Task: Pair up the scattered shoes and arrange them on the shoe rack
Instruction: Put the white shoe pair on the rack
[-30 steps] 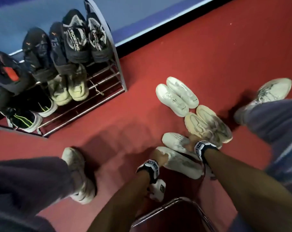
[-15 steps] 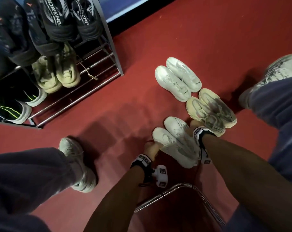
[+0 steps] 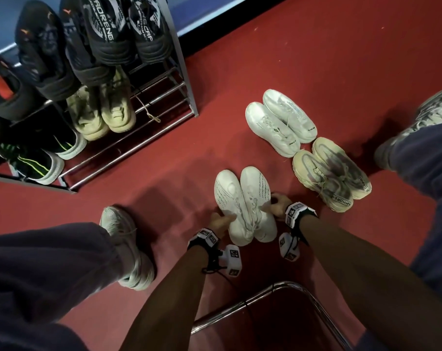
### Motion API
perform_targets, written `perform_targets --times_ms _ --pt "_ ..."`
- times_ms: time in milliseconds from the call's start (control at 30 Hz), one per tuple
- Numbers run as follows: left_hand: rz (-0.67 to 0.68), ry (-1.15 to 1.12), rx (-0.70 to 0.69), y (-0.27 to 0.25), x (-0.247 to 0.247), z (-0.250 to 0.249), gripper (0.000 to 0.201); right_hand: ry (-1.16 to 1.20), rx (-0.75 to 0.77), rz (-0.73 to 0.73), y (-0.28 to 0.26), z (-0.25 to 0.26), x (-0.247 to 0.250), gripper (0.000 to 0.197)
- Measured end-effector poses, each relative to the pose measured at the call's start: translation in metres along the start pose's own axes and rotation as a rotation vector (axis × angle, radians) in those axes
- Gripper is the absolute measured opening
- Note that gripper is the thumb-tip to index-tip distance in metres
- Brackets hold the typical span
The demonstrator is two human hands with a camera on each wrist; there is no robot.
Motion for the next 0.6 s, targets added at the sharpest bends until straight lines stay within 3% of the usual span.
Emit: perform_targets --times_ms 67,200,367,467,600 --pt "0.017 0.028 -0.013 0.000 0.000 -0.003 0.068 0.036 0.017 0.032 -0.004 0.003 -0.001 0.043" --pt "0.070 0.110 -0.081 -0.036 -0.006 -0.042 0.030 0.024 0.045 0.006 -0.018 0.017 0.002 0.032" --pt "-0.076 0.195 -0.299 -0.085 0.002 -0.118 0.018 0.197 0.199 -0.133 -0.055 0.064 0.013 0.028" --pt "-0.087 0.207 -0.383 -0.123 0.011 -0.176 0.037 0.280 0.333 -0.147 -0.080 0.114 0.025 0.022" --pt "-0.117 0.252 -0.475 -0.189 0.048 -0.250 0.049 0.386 0.513 -0.052 -0.091 0.172 0.031 0.023"
Point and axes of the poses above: each hand's wrist, its own y-axis towards the middle knuckle, its own x-axis out of the back of the hand, z = x × y, the point moved 6 cm from there along y, towards the middle knuckle, and after that the axes turned 7 degrees about z, right-handed, at the moved point
